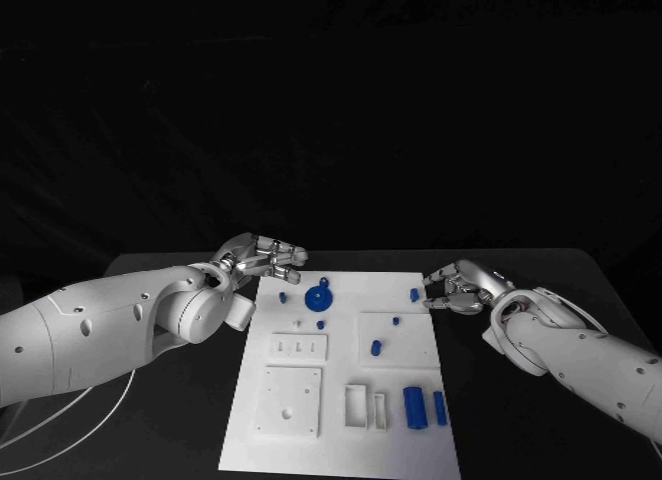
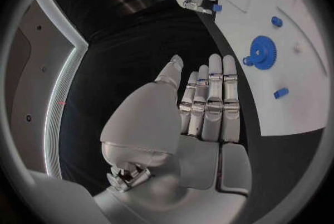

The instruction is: Assemble the parts on the task board

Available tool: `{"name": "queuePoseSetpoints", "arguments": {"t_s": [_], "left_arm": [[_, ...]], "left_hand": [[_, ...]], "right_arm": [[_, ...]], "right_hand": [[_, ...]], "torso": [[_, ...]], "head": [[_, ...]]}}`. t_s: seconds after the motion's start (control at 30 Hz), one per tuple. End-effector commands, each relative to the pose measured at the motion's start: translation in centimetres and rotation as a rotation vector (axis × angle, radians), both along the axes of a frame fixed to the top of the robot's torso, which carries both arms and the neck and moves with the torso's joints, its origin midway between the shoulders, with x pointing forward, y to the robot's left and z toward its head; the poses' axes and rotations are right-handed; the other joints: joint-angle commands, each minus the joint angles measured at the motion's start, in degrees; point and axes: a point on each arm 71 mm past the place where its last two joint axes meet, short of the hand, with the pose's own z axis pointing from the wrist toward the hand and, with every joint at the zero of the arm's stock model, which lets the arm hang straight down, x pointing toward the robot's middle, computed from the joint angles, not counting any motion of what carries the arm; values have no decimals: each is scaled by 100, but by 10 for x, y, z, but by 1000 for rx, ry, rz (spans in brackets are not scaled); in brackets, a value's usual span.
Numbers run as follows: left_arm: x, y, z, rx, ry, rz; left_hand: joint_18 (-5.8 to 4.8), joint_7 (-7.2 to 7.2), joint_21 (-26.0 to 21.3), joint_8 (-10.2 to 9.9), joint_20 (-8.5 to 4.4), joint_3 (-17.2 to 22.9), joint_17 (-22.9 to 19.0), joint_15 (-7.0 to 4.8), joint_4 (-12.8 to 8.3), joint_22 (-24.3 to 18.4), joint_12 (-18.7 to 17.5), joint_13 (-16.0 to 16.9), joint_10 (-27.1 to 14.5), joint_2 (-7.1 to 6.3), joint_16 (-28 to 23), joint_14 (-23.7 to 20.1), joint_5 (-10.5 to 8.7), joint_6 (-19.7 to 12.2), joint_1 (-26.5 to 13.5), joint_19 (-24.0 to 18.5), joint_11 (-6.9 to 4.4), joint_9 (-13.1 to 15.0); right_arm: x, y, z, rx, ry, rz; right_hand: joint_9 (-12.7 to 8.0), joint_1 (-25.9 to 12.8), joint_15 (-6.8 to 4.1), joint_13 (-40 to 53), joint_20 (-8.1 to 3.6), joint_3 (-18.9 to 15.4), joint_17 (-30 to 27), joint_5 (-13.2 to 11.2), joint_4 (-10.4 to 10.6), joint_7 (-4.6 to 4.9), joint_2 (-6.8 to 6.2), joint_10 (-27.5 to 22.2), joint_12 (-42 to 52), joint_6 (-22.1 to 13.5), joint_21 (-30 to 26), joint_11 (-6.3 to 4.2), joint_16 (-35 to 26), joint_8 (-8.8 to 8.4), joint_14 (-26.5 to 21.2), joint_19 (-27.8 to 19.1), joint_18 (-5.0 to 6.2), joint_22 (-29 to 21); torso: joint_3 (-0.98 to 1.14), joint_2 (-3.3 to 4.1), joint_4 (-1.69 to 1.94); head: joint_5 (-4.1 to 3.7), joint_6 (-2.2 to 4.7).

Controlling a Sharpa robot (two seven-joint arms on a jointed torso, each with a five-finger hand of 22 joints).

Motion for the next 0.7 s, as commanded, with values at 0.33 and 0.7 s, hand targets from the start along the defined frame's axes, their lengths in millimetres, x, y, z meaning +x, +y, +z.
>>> {"name": "queuePoseSetpoints", "arguments": {"t_s": [0.33, 0.7], "left_arm": [[-1, -4, 0, -11, -1, -22], [-1, -5, 0, -8, 3, -25]], "left_hand": [[-35, 18, 7, -31, -9, -46, 2, 17, -16, -13, -23, 8, -38, 32, -17, -17, -9, -24, 0, -27, 0, -2], [-34, 18, 11, -32, -10, -49, 2, 16, -23, -15, -23, 8, -41, 49, -16, -18, -2, -23, 9, -27, 0, -3]], "right_arm": [[4, 9, -9, -14, 45, 12], [5, 16, -12, -15, 50, 14]], "right_hand": [[-4, -54, 39, 29, 42, 43, 28, -175, 127, -15, 24, 3, 55, 122, -8, -1, 6, -20, 7, 343, 85, 565], [-5, -67, 36, 36, 40, 136, 32, -266, 143, -21, 38, 9, 65, 155, -5, 0, 4, -20, 8, 342, 79, 566]], "torso": [[-42, -14, 12], [-58, -17, 12]], "head": [[-8, -26], [20, -32]]}}
